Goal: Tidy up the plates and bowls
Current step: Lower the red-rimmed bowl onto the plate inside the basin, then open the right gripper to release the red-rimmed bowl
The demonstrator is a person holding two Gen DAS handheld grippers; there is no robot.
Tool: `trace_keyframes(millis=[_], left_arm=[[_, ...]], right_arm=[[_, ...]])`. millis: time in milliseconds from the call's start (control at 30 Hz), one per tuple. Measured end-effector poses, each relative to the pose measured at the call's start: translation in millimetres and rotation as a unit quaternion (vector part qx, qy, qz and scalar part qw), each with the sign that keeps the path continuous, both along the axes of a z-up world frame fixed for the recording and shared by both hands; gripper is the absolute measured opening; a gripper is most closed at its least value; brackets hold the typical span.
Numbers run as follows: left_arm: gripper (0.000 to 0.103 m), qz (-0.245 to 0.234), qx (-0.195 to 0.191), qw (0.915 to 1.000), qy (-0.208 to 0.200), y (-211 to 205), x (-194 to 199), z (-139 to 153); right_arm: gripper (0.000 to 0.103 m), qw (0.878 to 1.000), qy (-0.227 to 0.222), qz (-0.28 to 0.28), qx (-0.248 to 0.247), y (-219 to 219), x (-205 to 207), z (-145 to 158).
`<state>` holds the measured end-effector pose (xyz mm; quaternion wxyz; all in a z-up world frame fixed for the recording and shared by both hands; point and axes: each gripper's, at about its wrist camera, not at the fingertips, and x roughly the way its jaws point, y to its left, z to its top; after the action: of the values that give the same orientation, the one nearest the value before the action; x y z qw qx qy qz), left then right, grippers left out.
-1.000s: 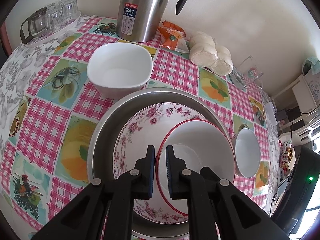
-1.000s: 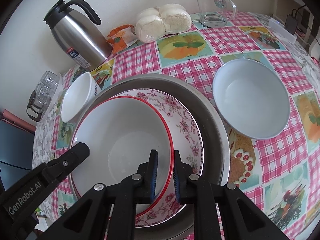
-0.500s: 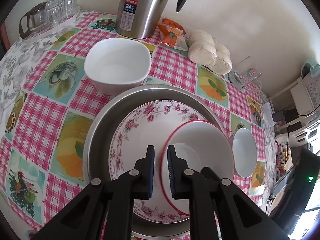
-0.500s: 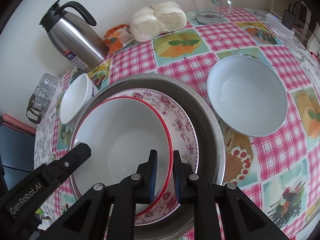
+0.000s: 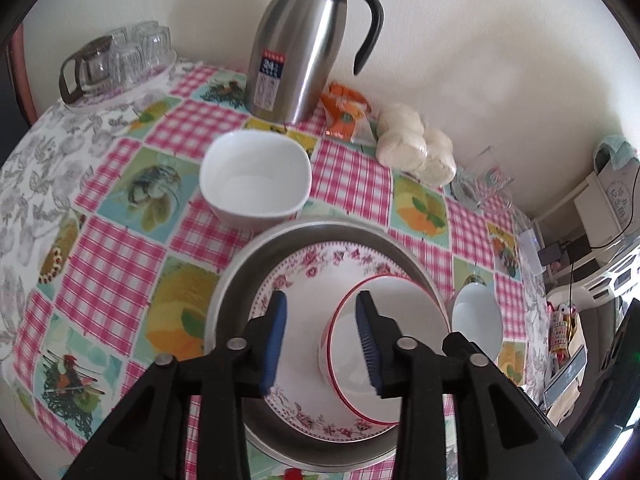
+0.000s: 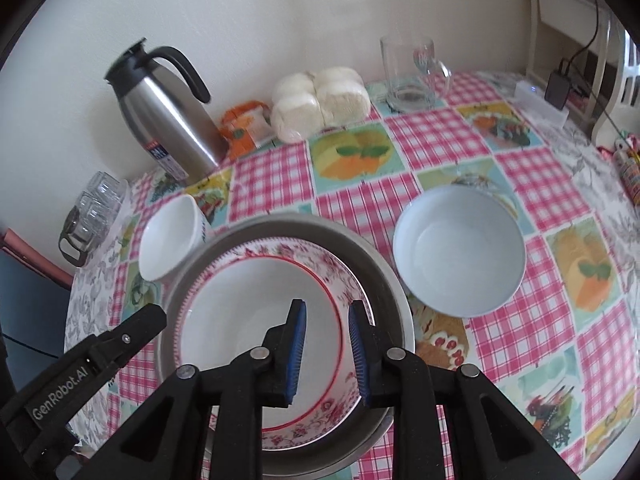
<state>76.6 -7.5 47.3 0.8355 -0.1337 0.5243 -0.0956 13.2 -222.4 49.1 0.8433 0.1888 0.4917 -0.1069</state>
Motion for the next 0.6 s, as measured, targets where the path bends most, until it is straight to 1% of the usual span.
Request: trace_keyframes(millis=[33,67,100,133,167,233,267,300,333,367,433,467,533,600], left_arm=[[0.045,0.003,0.001,1.0,-0.003,1.5,-0.2,2.3],[0.046,0.006,0.001,1.0,-0.005,3.6,-0.5,3.8],[0.047,0.01,-0.001,0.9999,-0.004,5.2,-0.4,4.3],[0.051,0.013,-0.004,0.9999,-0.002,7.8,0.4,3.7],[0.055,0.019,-0.008,0.9998,0.001,10.8,1.5,2.5],[0.06,0.029,-0.008,0.9995,0.01,14.9,3.3,-0.4],[0.061,0.035,-0.004,0.9993,0.014,16.8,4.3,-2.0],[0.061,0.039,0.0,0.9991,0.017,17.4,4.7,-3.2],[0.062,0.044,0.005,0.9988,0.019,18.6,5.5,-4.5],[0.063,0.047,0.008,0.9987,0.02,19.0,5.1,-5.6],[0.077,0.051,0.017,0.9983,0.022,19.4,5.3,-7.4],[0.079,0.052,0.02,0.9982,0.021,19.4,5.3,-7.6],[0.08,0.053,0.025,0.998,0.02,19.3,5.4,-8.2],[0.08,0.053,0.028,0.998,0.021,19.2,5.8,-8.9]], right_arm=[[0.025,1.0,-0.002,0.002,-0.002,2.2,0.7,1.3],[0.027,1.0,-0.003,0.004,-0.005,4.0,0.7,2.9],[0.031,1.0,-0.004,0.005,-0.008,5.4,0.9,3.5],[0.037,1.0,-0.003,0.005,-0.011,6.4,1.5,3.6],[0.04,1.0,-0.001,0.004,-0.015,7.5,2.2,3.1],[0.05,1.0,0.003,0.003,-0.019,7.5,2.4,1.9],[0.054,1.0,0.005,0.001,-0.021,7.4,2.7,1.1],[0.061,1.0,0.006,-0.001,-0.025,7.0,2.9,0.5],[0.066,1.0,0.006,-0.003,-0.027,6.2,2.2,0.4],[0.067,1.0,0.007,-0.006,-0.03,5.8,2.4,0.0],[0.074,0.999,0.008,-0.008,-0.03,4.7,1.8,-0.5],[0.076,0.999,0.008,-0.008,-0.03,4.3,1.7,-0.9],[0.084,0.999,0.009,-0.01,-0.032,4.1,1.8,-1.6],[0.088,0.999,0.009,-0.01,-0.035,4.4,1.8,-2.1]])
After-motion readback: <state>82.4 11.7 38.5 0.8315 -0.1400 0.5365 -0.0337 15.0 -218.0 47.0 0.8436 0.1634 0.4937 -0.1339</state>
